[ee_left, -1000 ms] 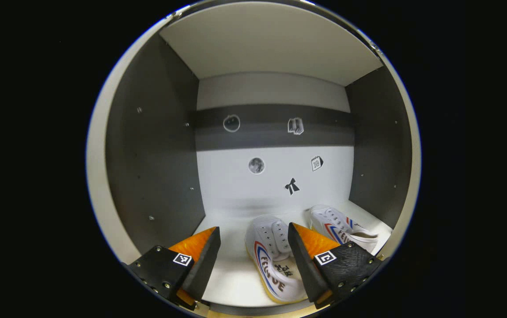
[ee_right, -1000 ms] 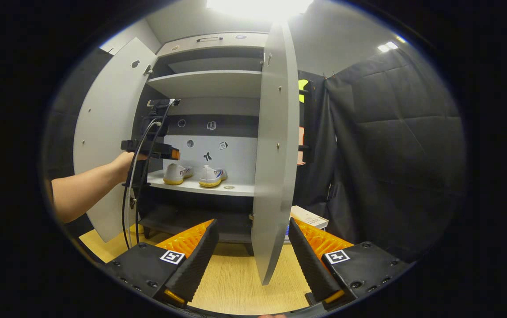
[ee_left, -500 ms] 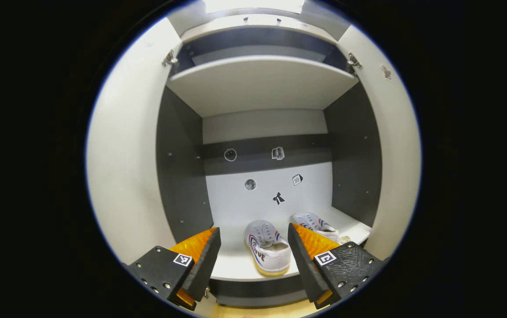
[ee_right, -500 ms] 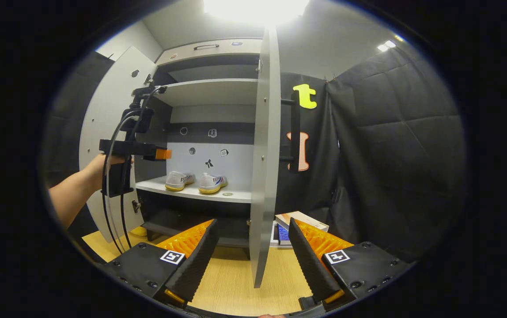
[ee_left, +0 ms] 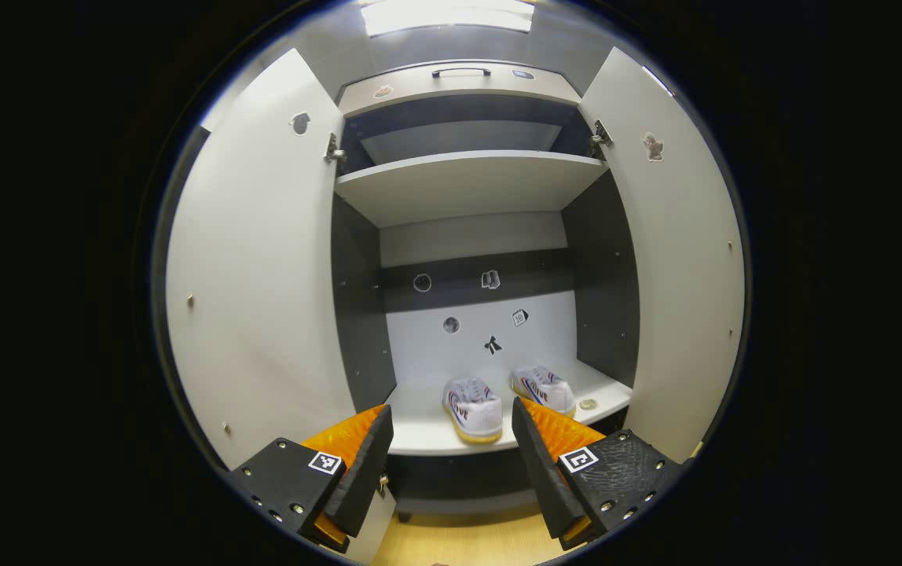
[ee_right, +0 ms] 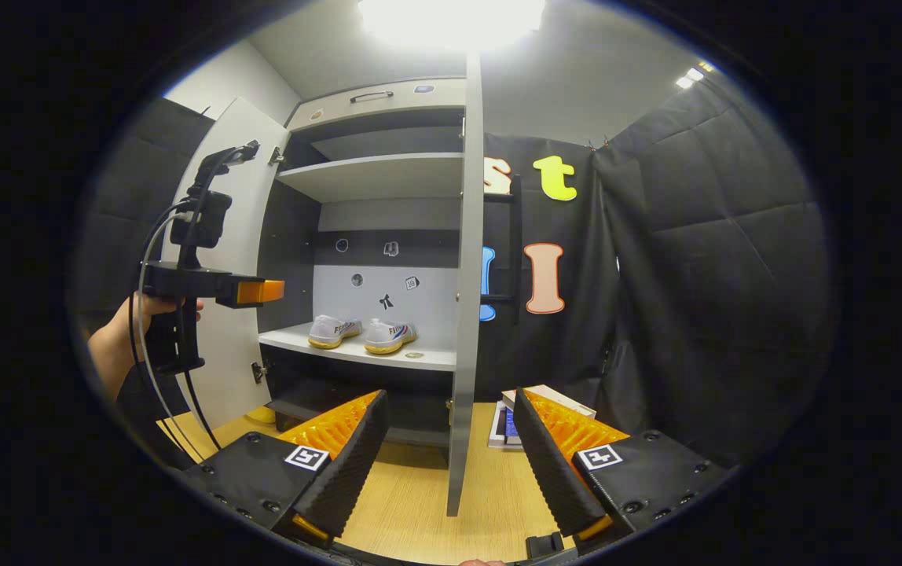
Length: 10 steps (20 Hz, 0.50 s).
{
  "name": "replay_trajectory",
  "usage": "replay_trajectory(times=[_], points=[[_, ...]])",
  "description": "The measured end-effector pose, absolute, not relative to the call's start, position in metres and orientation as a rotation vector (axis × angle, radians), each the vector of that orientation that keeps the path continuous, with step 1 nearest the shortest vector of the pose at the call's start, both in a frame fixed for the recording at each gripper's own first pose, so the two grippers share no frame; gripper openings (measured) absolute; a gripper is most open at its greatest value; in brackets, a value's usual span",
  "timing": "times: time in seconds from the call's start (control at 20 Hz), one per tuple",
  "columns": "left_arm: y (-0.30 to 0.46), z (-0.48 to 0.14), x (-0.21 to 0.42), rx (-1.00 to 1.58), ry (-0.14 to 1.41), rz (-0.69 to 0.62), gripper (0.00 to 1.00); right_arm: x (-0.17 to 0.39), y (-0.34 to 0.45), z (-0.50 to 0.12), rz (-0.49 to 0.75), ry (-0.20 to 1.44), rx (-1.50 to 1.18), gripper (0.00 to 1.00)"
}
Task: Grab one shoe with the right hand and put it into the shoe cabinet, grab the other shoe with the left hand and put it into the shoe cabinet; then close the right door with the right hand and the left door with the left hand.
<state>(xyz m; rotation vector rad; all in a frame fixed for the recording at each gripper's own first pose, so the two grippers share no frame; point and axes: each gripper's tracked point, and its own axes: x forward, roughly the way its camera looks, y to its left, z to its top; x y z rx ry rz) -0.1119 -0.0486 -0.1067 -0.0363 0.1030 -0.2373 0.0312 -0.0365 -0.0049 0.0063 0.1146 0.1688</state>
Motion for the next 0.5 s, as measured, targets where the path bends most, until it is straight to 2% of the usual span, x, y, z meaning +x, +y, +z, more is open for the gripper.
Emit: replay_trajectory(times=[0.25,0.5], points=[[-0.036,-0.105,-0.164,-0.033,0.102,-0.215,0.81,0.031,-0.054,0.000,0.193,0.108,0.020,0.99],[-0.021,-0.107,-0.208,-0.025,0.113,-0.199,0.81,0.040,-0.088,0.012,0.146,0.114,0.084,0.99]])
